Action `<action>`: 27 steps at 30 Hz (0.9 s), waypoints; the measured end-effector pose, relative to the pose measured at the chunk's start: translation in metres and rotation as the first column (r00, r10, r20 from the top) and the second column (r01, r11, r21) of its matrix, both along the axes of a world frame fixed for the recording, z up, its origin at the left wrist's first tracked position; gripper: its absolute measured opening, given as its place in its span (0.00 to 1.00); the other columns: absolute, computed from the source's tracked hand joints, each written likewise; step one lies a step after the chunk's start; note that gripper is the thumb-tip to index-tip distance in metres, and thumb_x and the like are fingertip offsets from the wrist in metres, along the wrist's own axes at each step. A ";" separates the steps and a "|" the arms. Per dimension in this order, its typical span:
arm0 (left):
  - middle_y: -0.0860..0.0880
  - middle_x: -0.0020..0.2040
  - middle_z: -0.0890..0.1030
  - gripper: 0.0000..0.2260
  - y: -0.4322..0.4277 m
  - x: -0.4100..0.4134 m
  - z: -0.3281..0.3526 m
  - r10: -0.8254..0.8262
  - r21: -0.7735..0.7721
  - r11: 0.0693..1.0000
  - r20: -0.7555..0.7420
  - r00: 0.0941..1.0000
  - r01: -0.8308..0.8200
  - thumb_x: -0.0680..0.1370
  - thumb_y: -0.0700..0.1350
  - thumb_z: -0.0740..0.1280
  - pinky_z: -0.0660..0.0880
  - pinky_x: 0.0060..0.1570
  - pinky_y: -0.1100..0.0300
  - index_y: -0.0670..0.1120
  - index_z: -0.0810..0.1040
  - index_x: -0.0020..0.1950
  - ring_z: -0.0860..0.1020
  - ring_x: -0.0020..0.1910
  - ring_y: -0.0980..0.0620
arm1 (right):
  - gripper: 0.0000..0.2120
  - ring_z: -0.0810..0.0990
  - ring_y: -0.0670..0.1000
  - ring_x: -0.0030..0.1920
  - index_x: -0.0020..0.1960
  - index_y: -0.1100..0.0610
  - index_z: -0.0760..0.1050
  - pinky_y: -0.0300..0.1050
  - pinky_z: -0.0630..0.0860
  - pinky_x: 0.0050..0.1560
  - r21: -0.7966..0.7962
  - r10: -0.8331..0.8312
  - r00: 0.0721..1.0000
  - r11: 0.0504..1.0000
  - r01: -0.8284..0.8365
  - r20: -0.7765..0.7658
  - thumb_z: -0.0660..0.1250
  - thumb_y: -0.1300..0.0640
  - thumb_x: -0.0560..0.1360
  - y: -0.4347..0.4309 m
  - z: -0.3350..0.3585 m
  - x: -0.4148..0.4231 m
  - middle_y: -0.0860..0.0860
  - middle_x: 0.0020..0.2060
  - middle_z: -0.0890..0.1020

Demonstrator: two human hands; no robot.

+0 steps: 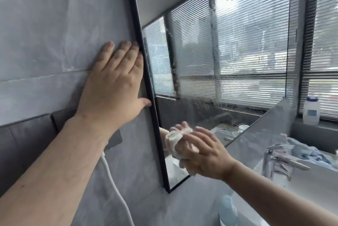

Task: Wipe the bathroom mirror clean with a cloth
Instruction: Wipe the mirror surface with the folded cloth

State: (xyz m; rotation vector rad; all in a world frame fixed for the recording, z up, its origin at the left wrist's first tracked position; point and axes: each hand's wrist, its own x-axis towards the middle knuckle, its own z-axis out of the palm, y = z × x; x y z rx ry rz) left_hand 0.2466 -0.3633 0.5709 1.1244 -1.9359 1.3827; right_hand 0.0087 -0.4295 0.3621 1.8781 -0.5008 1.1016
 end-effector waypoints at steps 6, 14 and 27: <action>0.36 0.74 0.68 0.49 0.001 -0.001 -0.001 0.001 0.010 1.000 -0.005 1.000 -0.001 0.61 0.60 0.79 0.52 0.77 0.42 0.33 0.67 0.72 0.65 0.75 0.38 | 0.19 0.74 0.53 0.49 0.61 0.58 0.75 0.53 0.74 0.52 0.130 -0.112 0.852 0.990 0.052 0.512 0.67 0.49 0.75 -0.014 0.067 -0.017 0.56 0.51 0.80; 0.36 0.74 0.68 0.49 0.002 0.000 -0.002 0.002 0.010 1.000 -0.011 1.000 -0.002 0.61 0.60 0.79 0.53 0.76 0.42 0.33 0.67 0.72 0.64 0.75 0.39 | 0.14 0.77 0.56 0.47 0.52 0.62 0.81 0.49 0.73 0.53 0.215 -0.142 0.654 0.976 -0.032 0.743 0.64 0.53 0.77 -0.004 0.042 0.005 0.56 0.48 0.81; 0.35 0.74 0.68 0.48 0.001 0.000 -0.002 -0.006 0.004 1.000 -0.008 1.000 0.006 0.61 0.59 0.79 0.53 0.76 0.41 0.32 0.68 0.71 0.65 0.75 0.38 | 0.22 0.72 0.57 0.62 0.69 0.64 0.72 0.42 0.66 0.71 0.345 -0.036 0.999 0.937 0.046 -0.036 0.67 0.54 0.79 0.016 -0.021 -0.023 0.57 0.68 0.68</action>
